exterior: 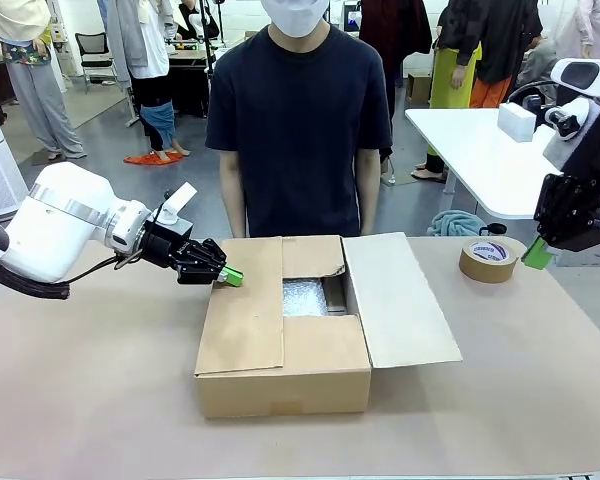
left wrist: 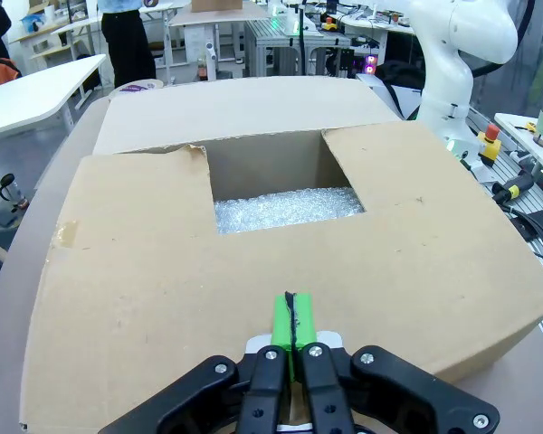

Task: Wrap the clocks to prevent damage.
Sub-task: Push the left (or right) flap of the Package Box to close it.

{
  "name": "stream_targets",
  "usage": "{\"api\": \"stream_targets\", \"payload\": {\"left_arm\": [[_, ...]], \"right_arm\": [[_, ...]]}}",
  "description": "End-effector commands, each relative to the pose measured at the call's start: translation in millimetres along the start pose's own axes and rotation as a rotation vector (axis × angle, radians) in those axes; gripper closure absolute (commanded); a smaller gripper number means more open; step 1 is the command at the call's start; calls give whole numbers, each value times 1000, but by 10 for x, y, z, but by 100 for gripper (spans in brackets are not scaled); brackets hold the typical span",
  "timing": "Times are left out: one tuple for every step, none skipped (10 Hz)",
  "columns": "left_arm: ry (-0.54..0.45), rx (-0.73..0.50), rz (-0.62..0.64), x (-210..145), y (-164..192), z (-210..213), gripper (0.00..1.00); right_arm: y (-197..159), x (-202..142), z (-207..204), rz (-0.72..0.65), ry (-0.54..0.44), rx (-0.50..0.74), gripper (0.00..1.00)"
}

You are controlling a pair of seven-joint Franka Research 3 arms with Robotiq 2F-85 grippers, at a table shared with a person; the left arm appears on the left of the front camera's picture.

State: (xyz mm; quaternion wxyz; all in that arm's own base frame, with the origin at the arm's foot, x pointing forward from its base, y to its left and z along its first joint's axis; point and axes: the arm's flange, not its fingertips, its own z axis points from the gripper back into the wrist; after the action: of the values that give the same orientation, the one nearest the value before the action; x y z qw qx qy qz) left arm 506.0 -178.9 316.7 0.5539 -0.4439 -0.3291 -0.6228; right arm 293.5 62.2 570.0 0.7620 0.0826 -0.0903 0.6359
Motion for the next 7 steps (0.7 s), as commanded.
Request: {"api": "stream_targets", "payload": {"left_arm": [[2,1,5,-32,25,-27,100],[2,1,5,-32,25,-27,100],[2,1,5,-32,25,-27,100],[2,1,5,-32,25,-27,100],[2,1,5,-32,25,-27,100],[2,1,5,-32,25,-27,100],[2,1,5,-32,25,-27,100]], "right_arm": [[38,31,-7,-55,6,9,99],[38,31,-7,-55,6,9,99],[38,31,-7,-55,6,9,99],[12,-2,3,-27,17,-7,99],[-403,-208,-3,110,-17,33,99],[-1034,-480,-108,110,-113,92,99],[-1507,-719,-290,27,-190,148,99]]}}
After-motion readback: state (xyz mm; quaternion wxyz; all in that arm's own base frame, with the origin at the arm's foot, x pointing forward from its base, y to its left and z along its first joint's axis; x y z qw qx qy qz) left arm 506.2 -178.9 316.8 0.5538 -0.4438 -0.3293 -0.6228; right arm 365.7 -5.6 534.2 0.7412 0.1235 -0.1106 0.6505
